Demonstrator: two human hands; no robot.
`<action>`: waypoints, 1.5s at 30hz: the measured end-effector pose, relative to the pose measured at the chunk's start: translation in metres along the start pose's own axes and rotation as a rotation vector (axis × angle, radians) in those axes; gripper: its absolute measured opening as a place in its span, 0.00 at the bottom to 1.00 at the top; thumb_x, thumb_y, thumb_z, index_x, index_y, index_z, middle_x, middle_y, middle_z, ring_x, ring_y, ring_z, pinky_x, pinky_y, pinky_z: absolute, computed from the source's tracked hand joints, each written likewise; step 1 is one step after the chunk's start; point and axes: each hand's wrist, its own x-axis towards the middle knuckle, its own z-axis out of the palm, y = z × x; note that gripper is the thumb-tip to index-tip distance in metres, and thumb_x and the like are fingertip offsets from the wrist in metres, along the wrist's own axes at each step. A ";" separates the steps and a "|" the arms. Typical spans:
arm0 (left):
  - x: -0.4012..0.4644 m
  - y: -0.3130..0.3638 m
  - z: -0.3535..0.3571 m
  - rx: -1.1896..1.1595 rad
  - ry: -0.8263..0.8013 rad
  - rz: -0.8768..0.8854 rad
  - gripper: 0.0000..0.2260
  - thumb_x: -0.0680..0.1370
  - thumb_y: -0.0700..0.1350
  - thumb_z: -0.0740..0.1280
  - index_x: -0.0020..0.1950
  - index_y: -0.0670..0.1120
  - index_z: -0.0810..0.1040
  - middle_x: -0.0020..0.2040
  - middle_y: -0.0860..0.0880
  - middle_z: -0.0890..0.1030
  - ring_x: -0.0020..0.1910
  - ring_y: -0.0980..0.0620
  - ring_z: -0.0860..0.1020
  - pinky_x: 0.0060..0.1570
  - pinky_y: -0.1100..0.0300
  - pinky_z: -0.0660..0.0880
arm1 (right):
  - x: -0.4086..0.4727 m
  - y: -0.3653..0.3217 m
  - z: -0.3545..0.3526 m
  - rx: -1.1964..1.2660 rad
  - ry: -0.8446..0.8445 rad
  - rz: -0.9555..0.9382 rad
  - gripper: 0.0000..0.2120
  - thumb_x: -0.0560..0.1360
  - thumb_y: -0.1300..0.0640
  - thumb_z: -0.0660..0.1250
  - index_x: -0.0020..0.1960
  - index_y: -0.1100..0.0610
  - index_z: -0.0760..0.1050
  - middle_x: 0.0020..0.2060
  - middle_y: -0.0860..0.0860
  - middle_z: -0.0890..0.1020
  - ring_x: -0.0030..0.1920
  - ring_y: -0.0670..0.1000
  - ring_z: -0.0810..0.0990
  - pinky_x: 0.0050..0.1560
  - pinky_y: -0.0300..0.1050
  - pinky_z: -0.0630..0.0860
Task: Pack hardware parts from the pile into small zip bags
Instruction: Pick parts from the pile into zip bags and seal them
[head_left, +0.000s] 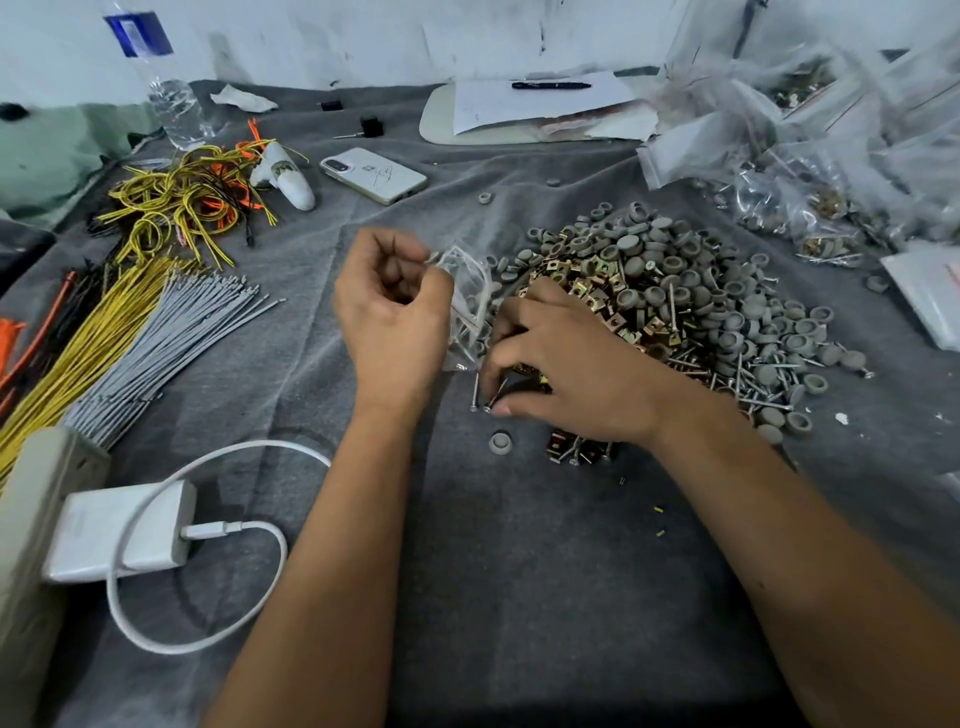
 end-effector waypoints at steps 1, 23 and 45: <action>0.000 0.000 0.000 -0.011 0.001 -0.010 0.08 0.70 0.36 0.64 0.43 0.48 0.73 0.30 0.51 0.70 0.28 0.55 0.65 0.29 0.60 0.62 | 0.000 0.000 0.001 -0.007 -0.018 0.002 0.06 0.73 0.44 0.75 0.49 0.42 0.83 0.53 0.45 0.74 0.59 0.46 0.63 0.66 0.55 0.67; -0.005 -0.006 0.006 0.036 -0.335 -0.026 0.07 0.73 0.33 0.67 0.46 0.44 0.75 0.33 0.52 0.73 0.32 0.57 0.70 0.34 0.62 0.68 | -0.002 0.010 -0.007 0.272 0.542 0.161 0.12 0.73 0.62 0.78 0.56 0.56 0.84 0.45 0.45 0.85 0.44 0.38 0.82 0.45 0.27 0.73; 0.015 0.003 -0.012 -0.603 0.177 -0.281 0.11 0.76 0.30 0.61 0.40 0.44 0.72 0.34 0.48 0.70 0.33 0.52 0.67 0.34 0.56 0.61 | 0.005 -0.029 0.008 -0.049 0.036 0.051 0.08 0.78 0.48 0.71 0.52 0.52 0.77 0.44 0.46 0.78 0.51 0.49 0.75 0.58 0.50 0.74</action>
